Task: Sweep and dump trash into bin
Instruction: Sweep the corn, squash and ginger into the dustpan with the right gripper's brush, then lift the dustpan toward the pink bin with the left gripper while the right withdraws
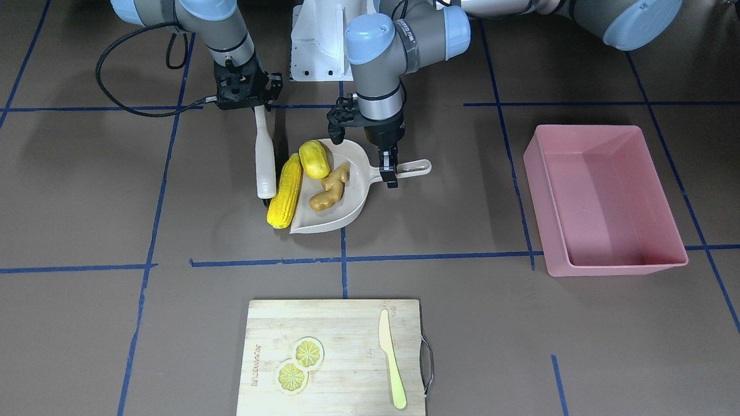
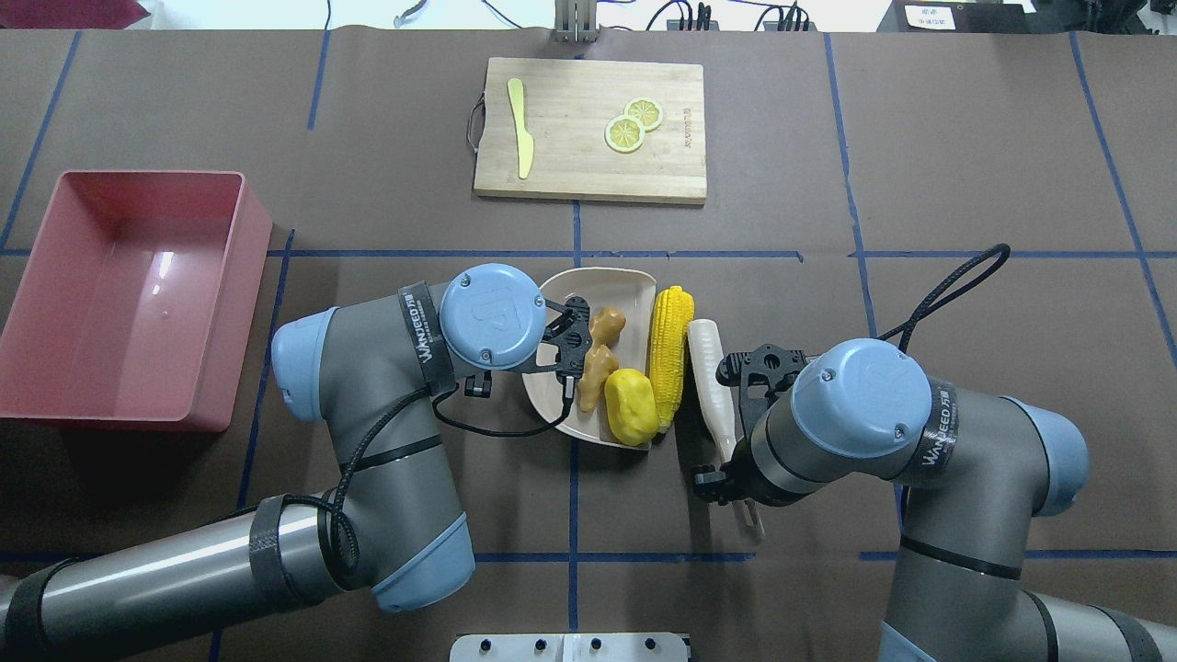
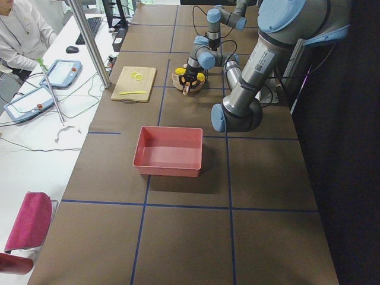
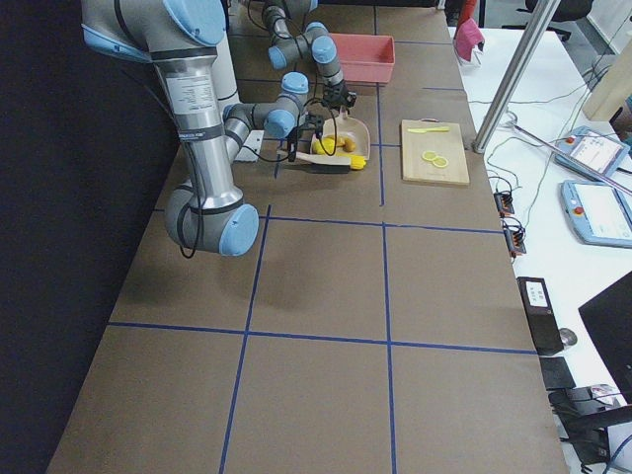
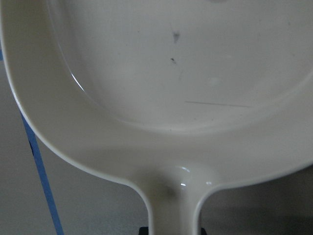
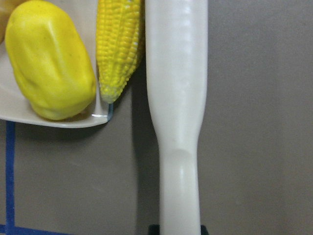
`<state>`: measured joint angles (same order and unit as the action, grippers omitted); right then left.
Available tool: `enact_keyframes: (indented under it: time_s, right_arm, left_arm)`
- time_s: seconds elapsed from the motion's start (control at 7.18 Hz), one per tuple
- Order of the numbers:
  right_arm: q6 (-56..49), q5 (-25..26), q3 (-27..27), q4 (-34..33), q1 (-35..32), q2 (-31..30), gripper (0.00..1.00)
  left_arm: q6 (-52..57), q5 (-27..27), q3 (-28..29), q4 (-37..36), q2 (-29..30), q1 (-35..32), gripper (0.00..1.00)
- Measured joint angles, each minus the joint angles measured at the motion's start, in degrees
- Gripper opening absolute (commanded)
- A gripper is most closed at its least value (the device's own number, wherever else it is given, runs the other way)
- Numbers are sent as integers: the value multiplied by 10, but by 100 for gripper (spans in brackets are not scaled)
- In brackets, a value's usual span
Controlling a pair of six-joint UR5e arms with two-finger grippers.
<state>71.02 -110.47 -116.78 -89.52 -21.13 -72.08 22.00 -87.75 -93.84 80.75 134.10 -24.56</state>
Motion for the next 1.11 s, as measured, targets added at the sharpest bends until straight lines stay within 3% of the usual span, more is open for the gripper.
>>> enact_keyframes:
  time_s: [0.56, 1.11]
  right_arm:
    - [0, -1, 0, 1, -1, 11, 0]
    - [-1, -38, -40, -5, -55, -2, 0]
  left_arm:
    - [-38, -2, 36, 69, 13, 11, 0]
    - [-60, -20, 34, 200, -38, 5, 0]
